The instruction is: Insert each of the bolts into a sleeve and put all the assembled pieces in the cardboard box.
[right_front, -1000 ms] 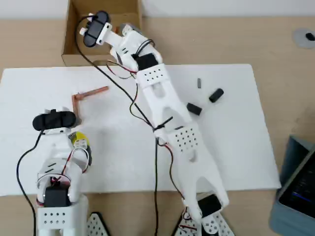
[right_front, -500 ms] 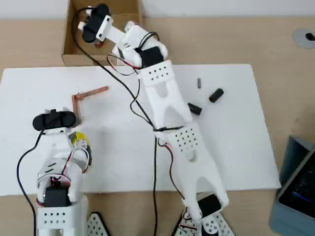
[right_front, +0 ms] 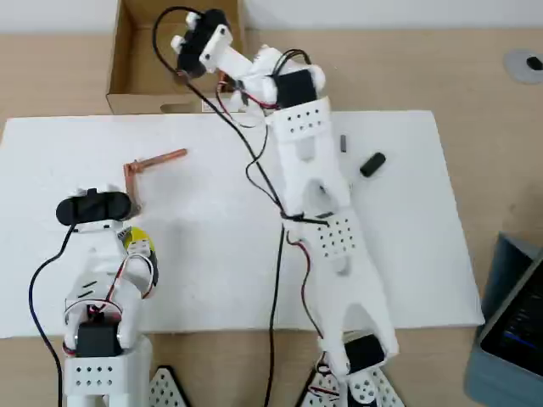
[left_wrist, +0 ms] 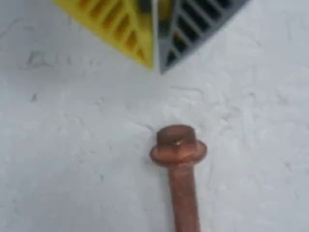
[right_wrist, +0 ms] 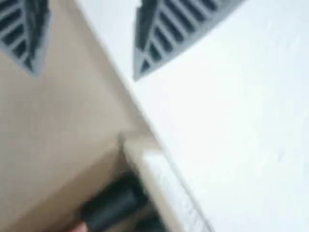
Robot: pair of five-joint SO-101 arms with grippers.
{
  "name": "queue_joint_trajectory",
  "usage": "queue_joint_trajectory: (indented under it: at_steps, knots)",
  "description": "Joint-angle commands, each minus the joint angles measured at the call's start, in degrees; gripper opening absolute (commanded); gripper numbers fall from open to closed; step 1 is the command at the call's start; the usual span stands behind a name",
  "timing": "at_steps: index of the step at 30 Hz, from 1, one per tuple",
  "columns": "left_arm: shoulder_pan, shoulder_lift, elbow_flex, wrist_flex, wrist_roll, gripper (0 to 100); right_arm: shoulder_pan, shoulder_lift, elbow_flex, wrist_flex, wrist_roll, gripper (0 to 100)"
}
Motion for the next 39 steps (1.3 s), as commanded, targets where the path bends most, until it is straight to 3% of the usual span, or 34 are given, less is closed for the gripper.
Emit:
queue_joint_trajectory:
  at_steps: [1,4,12,20,32,39]
  knots:
    - [-0.4,-0.2,0.7,-1.0,0.1,0,1.5,-8.0,-3.0,6.8,0.1,14.6]
    - [-0.4,-0.2,0.7,-1.0,0.1,0,2.1,-10.1,-3.0,12.1,0.1,14.6]
    - [-0.4,-0.2,0.7,-1.0,0.1,0,5.8,-12.7,-2.5,12.5,0.1,14.6]
    - [-0.4,-0.2,0.7,-1.0,0.1,0,8.7,-15.2,4.0,12.6,-4.8,14.6]
    - [-0.4,-0.2,0.7,-1.0,0.1,0,10.8,-44.7,51.4,12.4,-4.5,14.6]
    - [-0.4,-0.2,0.7,-1.0,0.1,0,12.4,-49.6,67.8,11.7,-3.6,14.6]
